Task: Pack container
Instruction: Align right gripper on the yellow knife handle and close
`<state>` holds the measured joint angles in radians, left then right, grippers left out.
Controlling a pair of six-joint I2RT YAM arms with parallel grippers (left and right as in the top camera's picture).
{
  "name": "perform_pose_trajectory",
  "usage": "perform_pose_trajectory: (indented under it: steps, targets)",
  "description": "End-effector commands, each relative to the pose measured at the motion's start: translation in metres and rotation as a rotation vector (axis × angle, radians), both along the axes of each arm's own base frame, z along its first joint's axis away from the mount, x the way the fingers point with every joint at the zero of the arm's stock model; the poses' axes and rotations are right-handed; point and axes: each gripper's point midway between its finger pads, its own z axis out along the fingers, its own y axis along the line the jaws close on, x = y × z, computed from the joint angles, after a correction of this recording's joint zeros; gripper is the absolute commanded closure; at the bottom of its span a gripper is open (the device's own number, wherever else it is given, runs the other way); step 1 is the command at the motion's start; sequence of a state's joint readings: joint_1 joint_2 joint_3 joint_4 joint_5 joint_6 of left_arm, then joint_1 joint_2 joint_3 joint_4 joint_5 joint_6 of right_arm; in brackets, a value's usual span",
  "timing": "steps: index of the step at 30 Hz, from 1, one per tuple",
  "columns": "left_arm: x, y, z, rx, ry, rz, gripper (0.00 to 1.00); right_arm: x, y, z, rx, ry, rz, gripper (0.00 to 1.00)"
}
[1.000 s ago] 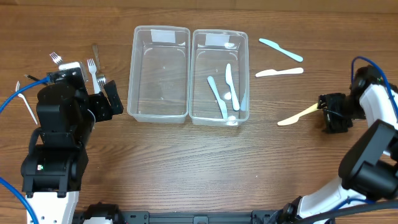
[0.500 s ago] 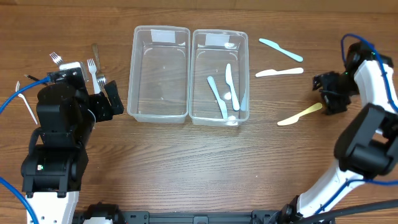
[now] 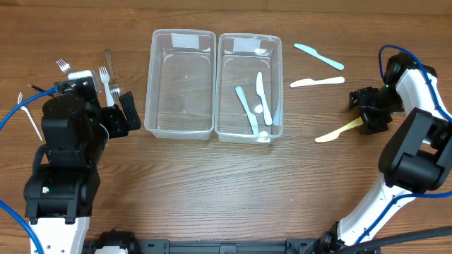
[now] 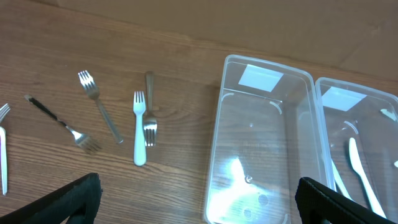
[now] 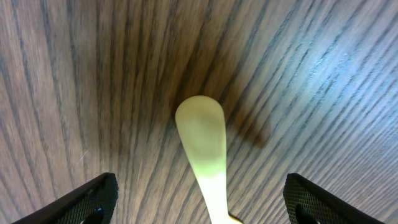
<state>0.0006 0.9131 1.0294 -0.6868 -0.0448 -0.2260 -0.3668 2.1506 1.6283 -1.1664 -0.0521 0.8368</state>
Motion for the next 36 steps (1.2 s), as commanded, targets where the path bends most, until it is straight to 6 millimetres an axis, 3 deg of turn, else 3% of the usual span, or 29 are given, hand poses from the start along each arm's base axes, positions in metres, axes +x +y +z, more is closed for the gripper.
perform_pose_trajectory:
  steps: [1, 10, 20, 27, 32, 36]
  targets:
    - [0.002, 0.000, 0.011, 0.010, -0.025, -0.015, 0.00, -0.002, -0.006, -0.001, -0.032, 0.018, 0.005, 0.13]
    - [0.002, 0.000, 0.011, 0.010, -0.025, -0.015, 0.00, -0.018, -0.003, -0.018, -0.032, 0.060, 0.009, 0.13]
    - [0.002, 0.000, 0.011, 0.010, -0.025, -0.015, 0.00, -0.011, -0.005, -0.023, -0.042, 0.025, 0.045, 0.13]
    - [0.002, 0.000, 0.011, 0.010, -0.025, -0.015, 0.00, -0.019, 0.003, -0.040, -0.016, 0.026, 0.044, 0.13]
    - [0.002, 0.000, 0.011, 0.010, -0.025, -0.015, 0.00, -0.021, 0.003, -0.042, -0.013, 0.028, 0.044, 0.13]
    - [0.002, 0.000, 0.011, 0.010, -0.025, -0.015, 0.00, -0.021, 0.006, -0.042, 0.001, 0.029, 0.043, 0.29]
